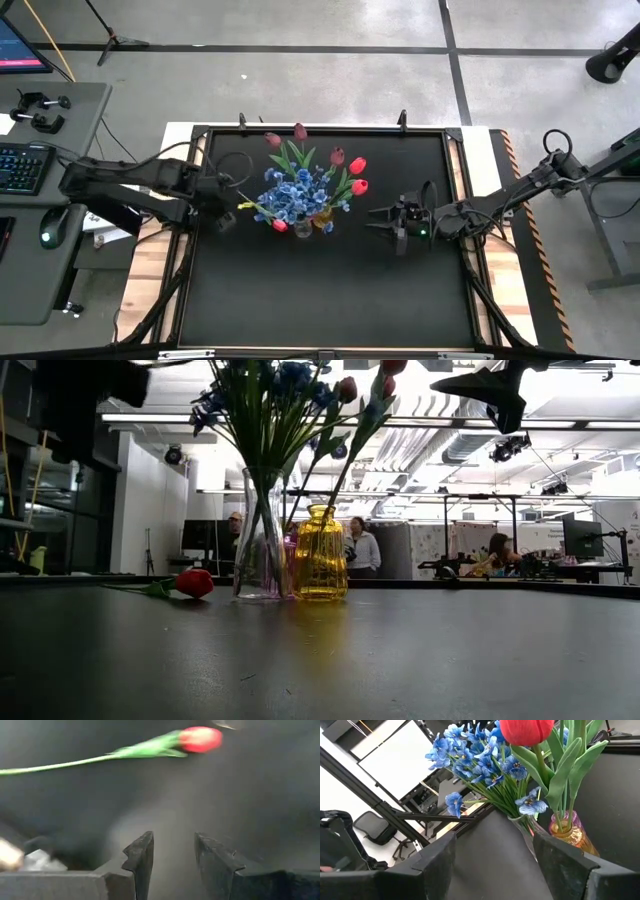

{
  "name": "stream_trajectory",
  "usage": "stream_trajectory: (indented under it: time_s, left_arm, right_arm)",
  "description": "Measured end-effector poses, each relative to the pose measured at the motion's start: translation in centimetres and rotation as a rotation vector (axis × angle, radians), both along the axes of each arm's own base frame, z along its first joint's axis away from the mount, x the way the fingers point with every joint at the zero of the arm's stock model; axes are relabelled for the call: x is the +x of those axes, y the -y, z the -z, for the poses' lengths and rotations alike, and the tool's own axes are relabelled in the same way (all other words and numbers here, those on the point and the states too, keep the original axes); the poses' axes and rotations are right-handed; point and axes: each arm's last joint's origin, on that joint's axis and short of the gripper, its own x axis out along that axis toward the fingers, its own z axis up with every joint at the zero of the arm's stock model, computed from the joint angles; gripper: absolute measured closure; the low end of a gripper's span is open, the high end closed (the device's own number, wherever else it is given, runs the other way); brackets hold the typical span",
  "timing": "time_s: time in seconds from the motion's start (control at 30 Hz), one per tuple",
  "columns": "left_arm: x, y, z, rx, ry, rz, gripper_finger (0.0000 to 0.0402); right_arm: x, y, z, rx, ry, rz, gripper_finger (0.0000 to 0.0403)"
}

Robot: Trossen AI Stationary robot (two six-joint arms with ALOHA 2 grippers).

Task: Sort flowers into vase by color
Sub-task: Put the red flower into the yellow vase

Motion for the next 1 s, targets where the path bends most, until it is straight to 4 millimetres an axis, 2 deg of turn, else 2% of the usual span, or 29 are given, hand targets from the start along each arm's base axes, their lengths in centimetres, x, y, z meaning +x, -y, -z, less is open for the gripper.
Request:
stream_trajectory:
  time_s: [0.07,0.17,0.33,0.43,0.67,0.87,1.0]
  left_arm:
    - [-0.3,-0.6,0.2,0.038,-0.037,-0.062,0.0271]
    - [0.5,-1.6,1.9,0.027,-0.068,-0.089,0.0271]
    - [2.0,-3.5,6.4,0.021,-0.231,0.009,0.0271]
    - [2.8,-4.7,8.1,0.048,-0.235,0.069,0.0271]
    - [4.8,-6.2,8.9,0.144,-0.110,0.336,0.0271]
    - [5.4,-6.2,9.6,0.153,-0.107,0.657,0.0271]
    - [5.8,-6.3,10.6,0.150,-0.143,0.811,0.0271]
  right_arm:
    - [0.0,0.0,0.0,0.000,0.000,0.000,0.0149]
    - [0.0,0.0,0.0,0.000,-0.001,0.000,0.0149]
    - [0.0,0.0,0.0,-0.001,-0.003,0.000,0.0149]
    - [0.0,0.0,0.0,-0.001,-0.003,0.001,0.0149]
    - [0.0,0.0,0.0,-0.001,-0.003,0.000,0.0149]
    - [0.0,0.0,0.1,0.019,-0.010,0.004,0.0149]
    - [0.0,0.0,0.2,0.022,-0.013,0.005,0.0149]
